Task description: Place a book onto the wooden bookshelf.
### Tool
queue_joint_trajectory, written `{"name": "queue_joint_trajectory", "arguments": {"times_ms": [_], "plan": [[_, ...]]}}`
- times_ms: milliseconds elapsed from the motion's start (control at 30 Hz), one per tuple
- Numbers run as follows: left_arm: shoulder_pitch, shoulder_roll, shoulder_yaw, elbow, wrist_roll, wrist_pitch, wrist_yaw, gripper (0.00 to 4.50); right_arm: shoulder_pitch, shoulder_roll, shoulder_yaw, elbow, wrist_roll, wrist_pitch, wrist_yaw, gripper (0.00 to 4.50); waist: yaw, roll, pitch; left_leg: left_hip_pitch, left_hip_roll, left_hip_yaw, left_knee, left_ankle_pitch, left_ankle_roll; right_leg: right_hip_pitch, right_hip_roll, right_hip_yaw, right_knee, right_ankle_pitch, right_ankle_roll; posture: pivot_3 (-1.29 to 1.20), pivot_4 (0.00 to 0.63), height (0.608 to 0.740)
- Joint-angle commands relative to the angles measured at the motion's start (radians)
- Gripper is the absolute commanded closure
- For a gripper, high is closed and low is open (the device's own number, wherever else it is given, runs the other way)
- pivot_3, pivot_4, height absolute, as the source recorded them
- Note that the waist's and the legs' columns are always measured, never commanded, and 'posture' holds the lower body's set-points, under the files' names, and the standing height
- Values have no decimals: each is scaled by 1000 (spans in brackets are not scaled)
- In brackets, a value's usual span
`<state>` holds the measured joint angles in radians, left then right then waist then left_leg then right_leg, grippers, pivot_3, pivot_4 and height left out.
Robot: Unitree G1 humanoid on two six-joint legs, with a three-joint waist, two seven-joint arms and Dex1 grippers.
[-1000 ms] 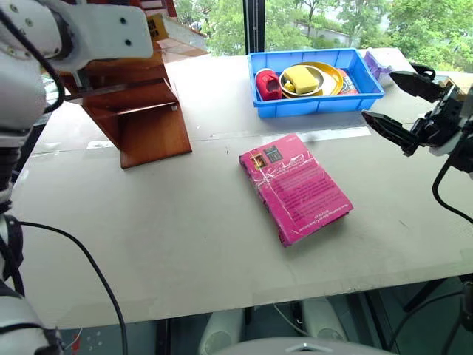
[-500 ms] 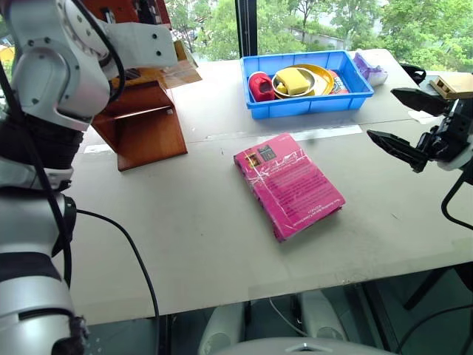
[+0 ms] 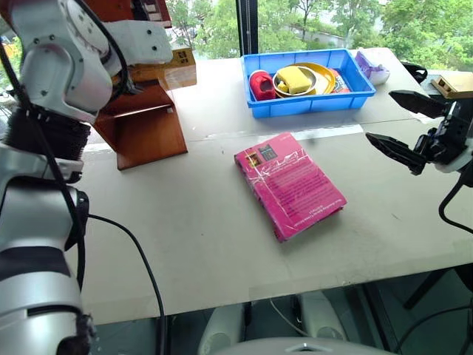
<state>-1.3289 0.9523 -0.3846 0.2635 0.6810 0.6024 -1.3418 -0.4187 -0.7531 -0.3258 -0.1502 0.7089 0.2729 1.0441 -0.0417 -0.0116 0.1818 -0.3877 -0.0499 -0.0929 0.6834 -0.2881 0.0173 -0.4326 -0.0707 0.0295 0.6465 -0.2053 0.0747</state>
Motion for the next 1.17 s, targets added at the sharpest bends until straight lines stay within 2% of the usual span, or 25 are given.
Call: {"name": "queue_joint_trajectory", "arguments": {"times_ms": [33,133,200,333,400,467,533,633,700,867,1067,1167], "plan": [[59,65,201,-251,-177,136,-147,60,-6,-16,-45,-39,34,5,-1,0,0,0,0,-2,0,-1,0,0,0,-1,0,0,-1,0,0,0,150,740],[160,130,363,-409,-331,230,-224,60,-6,-20,-54,-33,45,12,-2,0,-3,0,0,-7,0,0,0,0,0,-8,0,2,-1,0,0,0,150,740],[190,124,462,-490,-441,382,-244,60,-17,-22,-60,-34,60,25,-8,0,0,0,0,-11,0,0,0,0,0,-11,0,3,0,0,0,0,150,740],[245,-36,661,-647,-668,721,-207,60,-44,-30,-88,-31,98,51,-19,0,8,0,0,-10,0,0,3,0,0,-9,0,1,1,0,0,0,150,740],[364,-124,749,-705,-735,776,-156,60,-43,-32,-101,-38,108,61,-27,0,7,1,-1,-7,0,0,5,0,0,-4,0,-1,0,0,1,0,150,740],[480,-241,823,-757,-786,766,-73,60,-30,-37,-118,-57,119,73,-42,0,5,0,0,3,0,0,2,-1,2,5,0,-1,-1,0,0,0,150,740],[578,-382,875,-798,-829,728,19,60,-14,-43,-147,-81,146,97,-61,0,5,0,0,6,1,-2,1,-1,2,8,1,-1,-1,0,0,0,150,740],[733,-580,882,-820,-845,503,199,60,31,-62,-184,-120,164,132,-84,0,7,0,0,6,1,-4,2,0,0,9,0,-1,-1,0,0,0,150,740],[832,-638,841,-804,-849,386,267,60,94,-79,-205,-147,156,148,-84,0,13,-1,0,6,1,-3,2,0,-1,8,-1,0,-2,0,0,0,150,740],[1011,-624,764,-768,-911,227,300,60,325,-105,-304,-205,115,170,-74,0,34,-1,-1,7,1,-3,0,-1,0,8,-1,1,-3,0,0,0,150,740],[1182,-461,800,-660,-990,117,250,60,652,-104,-466,-228,27,177,-39,0,52,0,-2,8,1,-1,0,-3,4,9,-1,2,-4,0,-1,0,150,740],[1240,-414,786,-632,-1025,97,251,60,757,-98,-507,-237,-6,176,-27,0,53,1,-2,9,1,-1,0,-3,5,11,-1,2,-4,0,0,0,150,740]]}}
